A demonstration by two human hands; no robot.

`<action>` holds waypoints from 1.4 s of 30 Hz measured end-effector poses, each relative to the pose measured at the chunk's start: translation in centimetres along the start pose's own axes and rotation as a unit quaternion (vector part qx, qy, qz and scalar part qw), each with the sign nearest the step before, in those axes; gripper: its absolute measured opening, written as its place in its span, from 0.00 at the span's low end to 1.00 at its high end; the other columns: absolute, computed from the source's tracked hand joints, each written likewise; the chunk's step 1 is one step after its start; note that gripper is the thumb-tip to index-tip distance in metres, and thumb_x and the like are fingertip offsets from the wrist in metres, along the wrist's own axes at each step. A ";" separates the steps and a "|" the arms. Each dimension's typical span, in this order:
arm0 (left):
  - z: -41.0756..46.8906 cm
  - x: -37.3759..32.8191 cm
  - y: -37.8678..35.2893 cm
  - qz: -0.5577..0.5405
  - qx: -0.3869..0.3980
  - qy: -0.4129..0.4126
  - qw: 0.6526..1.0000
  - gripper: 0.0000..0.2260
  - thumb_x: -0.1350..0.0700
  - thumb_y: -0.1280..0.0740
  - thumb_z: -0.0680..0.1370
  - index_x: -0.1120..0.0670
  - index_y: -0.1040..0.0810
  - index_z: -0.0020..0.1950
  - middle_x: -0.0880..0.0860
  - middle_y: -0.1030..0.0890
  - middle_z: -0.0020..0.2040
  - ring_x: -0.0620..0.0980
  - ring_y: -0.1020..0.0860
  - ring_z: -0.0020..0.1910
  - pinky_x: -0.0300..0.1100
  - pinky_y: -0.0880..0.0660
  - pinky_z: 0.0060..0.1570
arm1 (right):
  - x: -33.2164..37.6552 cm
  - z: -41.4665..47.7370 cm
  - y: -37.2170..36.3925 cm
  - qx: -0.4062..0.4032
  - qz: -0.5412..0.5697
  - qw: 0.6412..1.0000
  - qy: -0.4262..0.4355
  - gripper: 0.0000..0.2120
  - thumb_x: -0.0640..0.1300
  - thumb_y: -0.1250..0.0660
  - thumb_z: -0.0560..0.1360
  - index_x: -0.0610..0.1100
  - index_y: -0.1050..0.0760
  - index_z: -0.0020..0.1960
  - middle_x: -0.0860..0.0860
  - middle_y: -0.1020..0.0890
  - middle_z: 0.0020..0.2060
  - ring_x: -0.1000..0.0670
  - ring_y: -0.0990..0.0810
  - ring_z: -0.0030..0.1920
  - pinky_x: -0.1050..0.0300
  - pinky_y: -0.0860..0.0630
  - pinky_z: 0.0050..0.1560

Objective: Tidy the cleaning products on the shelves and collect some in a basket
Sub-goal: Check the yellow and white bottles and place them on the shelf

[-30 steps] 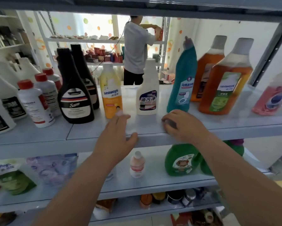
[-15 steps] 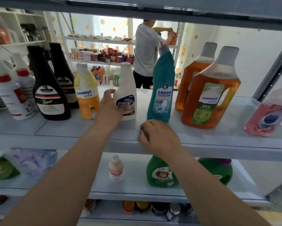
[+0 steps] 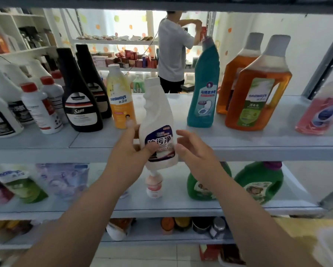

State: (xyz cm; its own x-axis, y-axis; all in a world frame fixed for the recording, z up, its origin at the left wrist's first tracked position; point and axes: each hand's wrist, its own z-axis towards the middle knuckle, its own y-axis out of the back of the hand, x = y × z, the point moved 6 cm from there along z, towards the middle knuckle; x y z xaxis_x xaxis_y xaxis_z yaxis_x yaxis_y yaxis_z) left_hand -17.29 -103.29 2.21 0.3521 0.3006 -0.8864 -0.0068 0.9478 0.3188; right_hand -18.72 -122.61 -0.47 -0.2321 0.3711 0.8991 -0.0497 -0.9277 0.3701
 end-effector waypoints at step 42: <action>-16.5 5.7 -7.4 -0.357 0.135 0.365 0.849 0.17 0.45 0.41 0.85 0.56 0.20 0.59 0.58 0.13 0.44 0.55 0.16 0.33 0.42 0.25 0.22 | -5.9 -12.5 -4.9 0.015 0.456 0.854 -0.249 0.26 0.62 0.33 0.73 0.42 0.13 0.55 0.40 0.14 0.55 0.40 0.13 0.53 0.45 0.16 0.51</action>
State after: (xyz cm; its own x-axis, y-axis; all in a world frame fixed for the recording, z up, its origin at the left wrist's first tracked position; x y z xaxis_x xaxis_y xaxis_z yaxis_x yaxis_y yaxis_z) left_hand -30.72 -106.84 -10.76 -0.4982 -0.2613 -0.8268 0.2150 0.8865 -0.4098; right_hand -29.26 -120.76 -10.47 0.2816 -0.5264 0.8022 -0.0429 -0.8421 -0.5376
